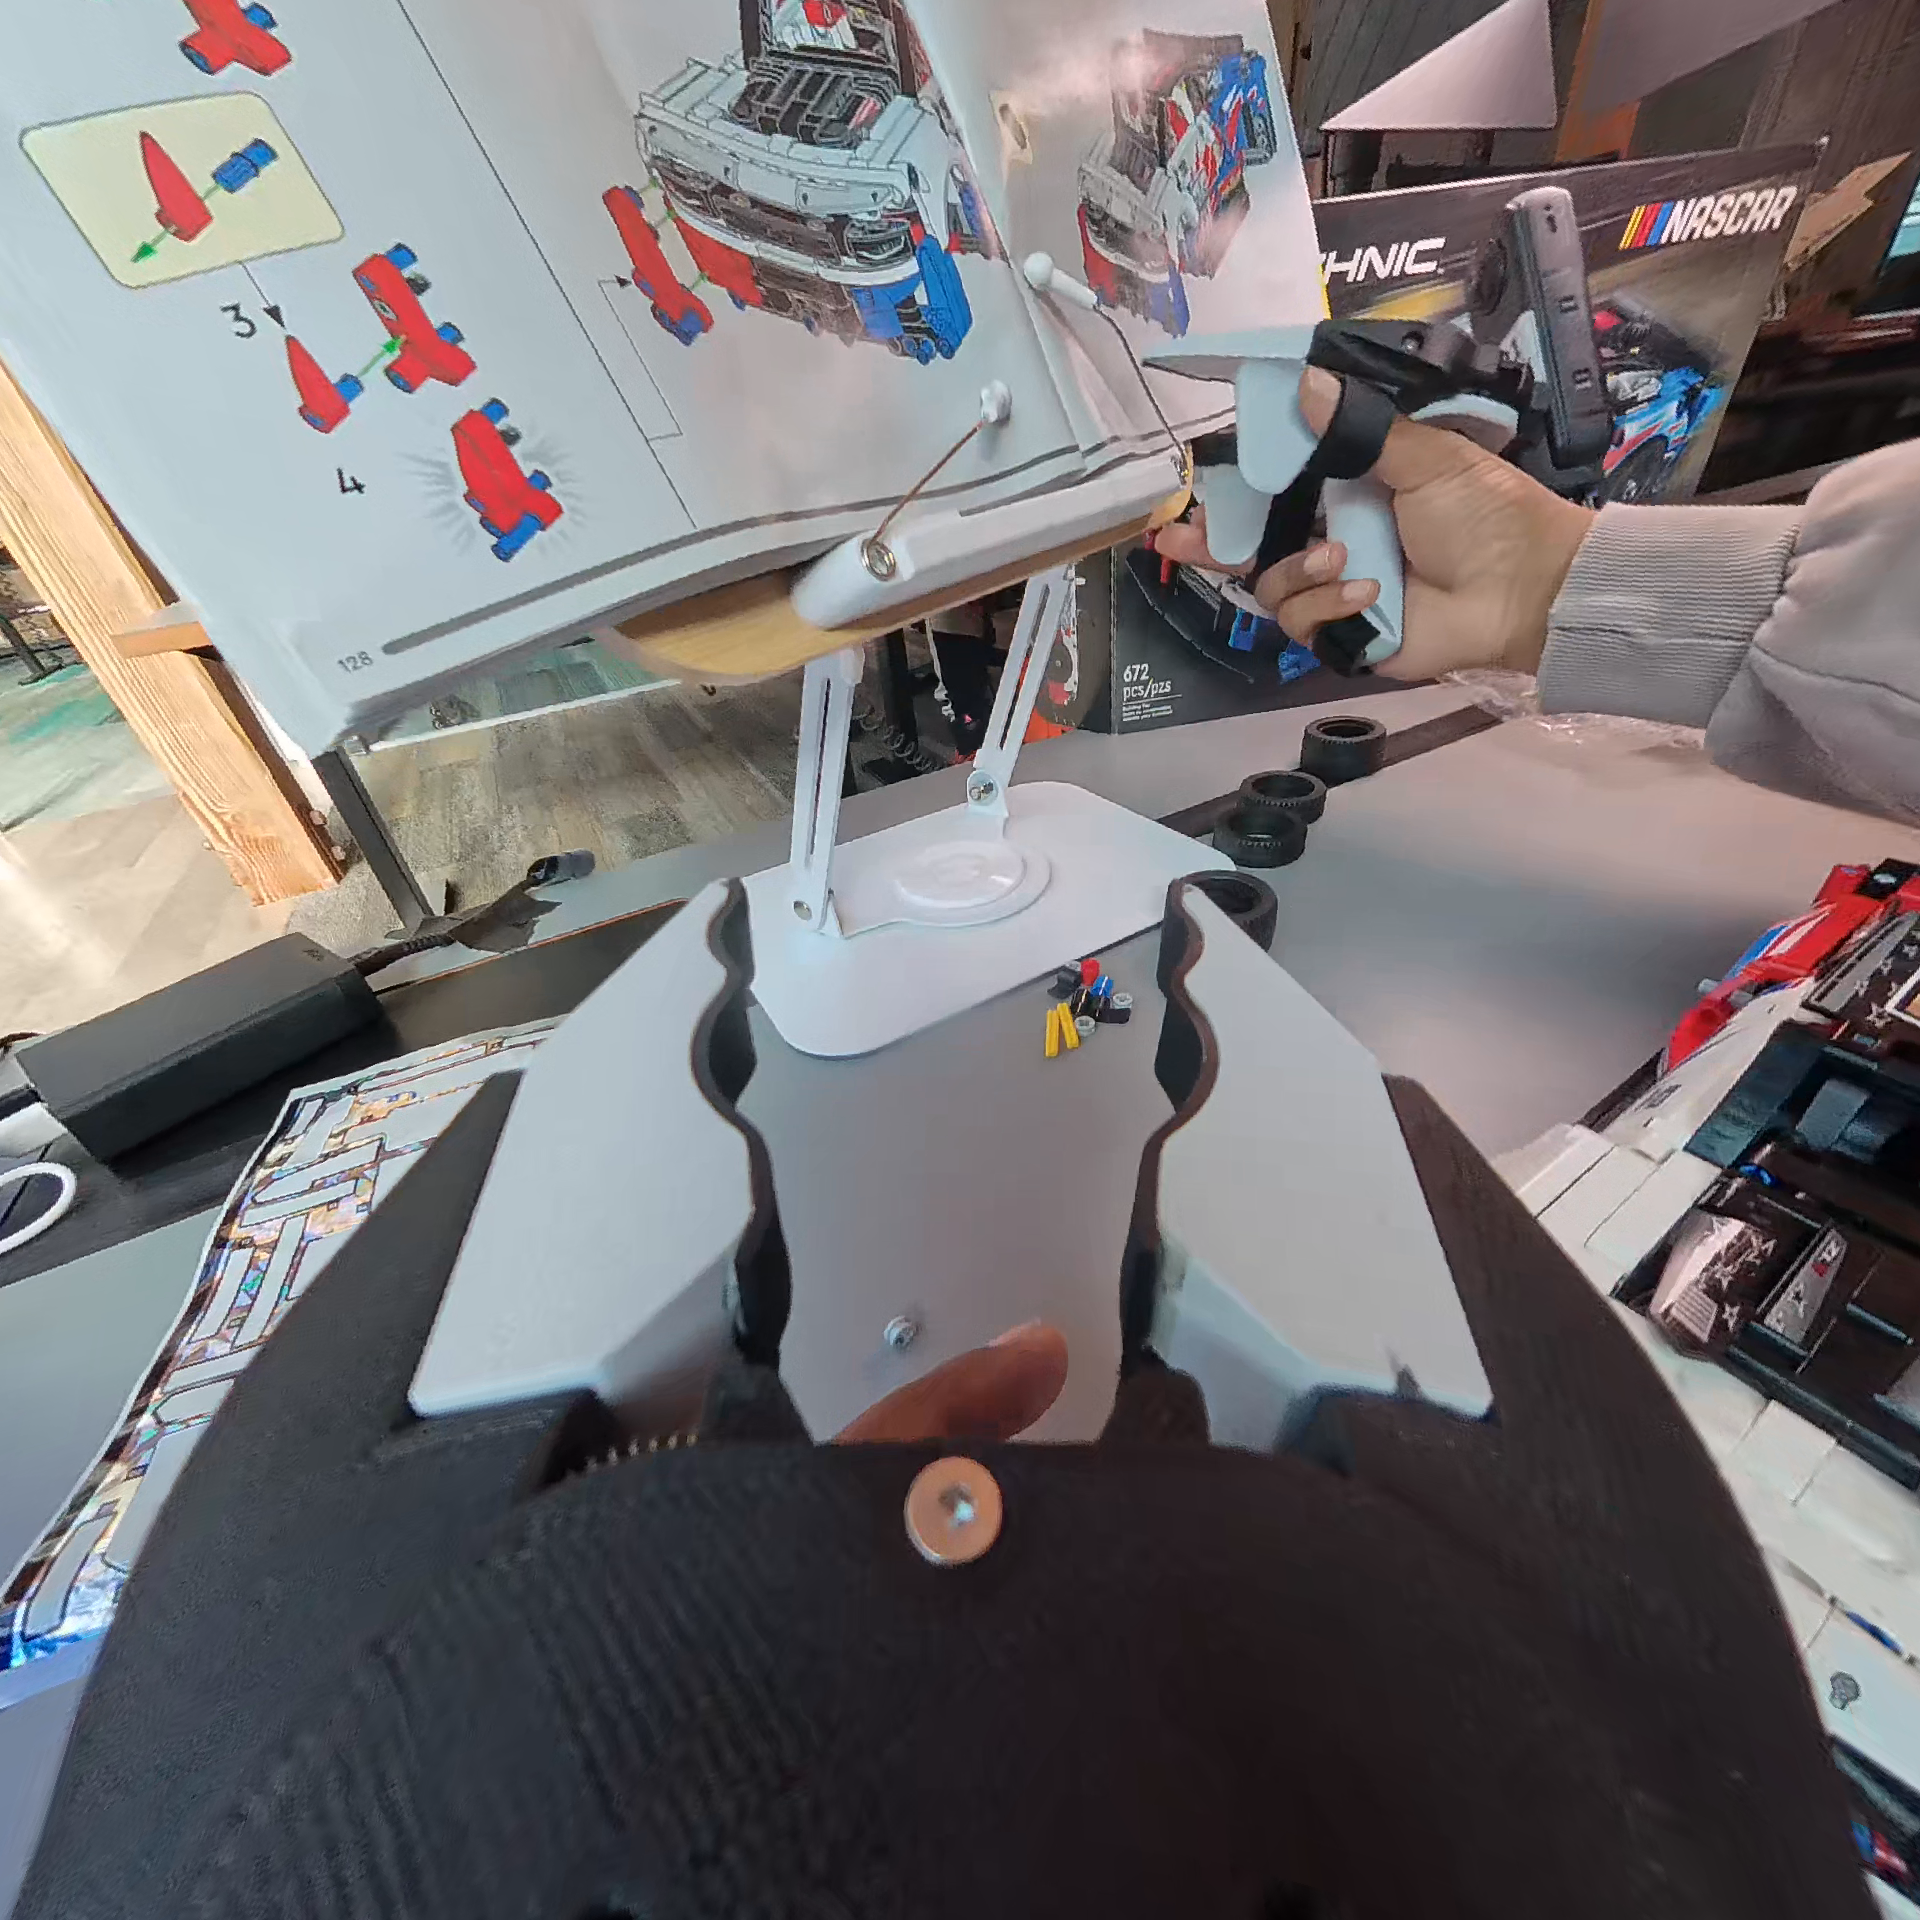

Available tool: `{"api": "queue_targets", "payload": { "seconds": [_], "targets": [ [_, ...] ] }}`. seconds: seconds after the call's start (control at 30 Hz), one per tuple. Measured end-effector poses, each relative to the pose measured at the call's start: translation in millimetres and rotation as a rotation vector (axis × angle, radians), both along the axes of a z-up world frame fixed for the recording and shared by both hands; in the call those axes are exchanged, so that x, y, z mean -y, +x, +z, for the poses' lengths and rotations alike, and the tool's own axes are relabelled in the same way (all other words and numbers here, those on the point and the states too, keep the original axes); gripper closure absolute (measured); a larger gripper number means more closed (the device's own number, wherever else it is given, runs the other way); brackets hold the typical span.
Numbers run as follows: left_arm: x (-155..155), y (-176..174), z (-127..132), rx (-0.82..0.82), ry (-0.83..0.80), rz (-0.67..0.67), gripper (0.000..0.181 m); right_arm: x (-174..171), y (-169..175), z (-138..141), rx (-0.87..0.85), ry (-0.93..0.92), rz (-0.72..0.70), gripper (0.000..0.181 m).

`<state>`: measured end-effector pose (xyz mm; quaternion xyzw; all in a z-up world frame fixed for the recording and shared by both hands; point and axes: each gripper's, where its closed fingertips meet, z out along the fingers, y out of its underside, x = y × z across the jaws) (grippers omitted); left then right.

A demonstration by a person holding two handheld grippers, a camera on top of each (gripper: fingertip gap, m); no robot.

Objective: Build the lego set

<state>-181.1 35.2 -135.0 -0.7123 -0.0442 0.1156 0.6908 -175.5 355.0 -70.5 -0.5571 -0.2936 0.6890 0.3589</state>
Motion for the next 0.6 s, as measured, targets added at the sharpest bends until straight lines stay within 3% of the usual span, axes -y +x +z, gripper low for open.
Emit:
{"api": "queue_targets", "payload": {
  "seconds": [0.23, 0.47, 0.6],
  "targets": [
    [-4.1, 6.5, -6.6, -0.007, -0.012, -0.051, 0.107, 24.0, 38.2, -6.3, 0.001, 0.106, -0.054, 0.143],
    [-4.0, 15.8, -9.6, -0.005, -0.025, -0.074, 0.108, 29.3, 44.8, -9.3, 0.084, 0.155, -0.075, 0.142],
    [0.1, 15.7, -10.1, 0.002, -0.026, -0.072, 0.109, 29.6, 57.1, -25.1, 0.208, 0.179, -0.159, 0.14]
  ]
}}
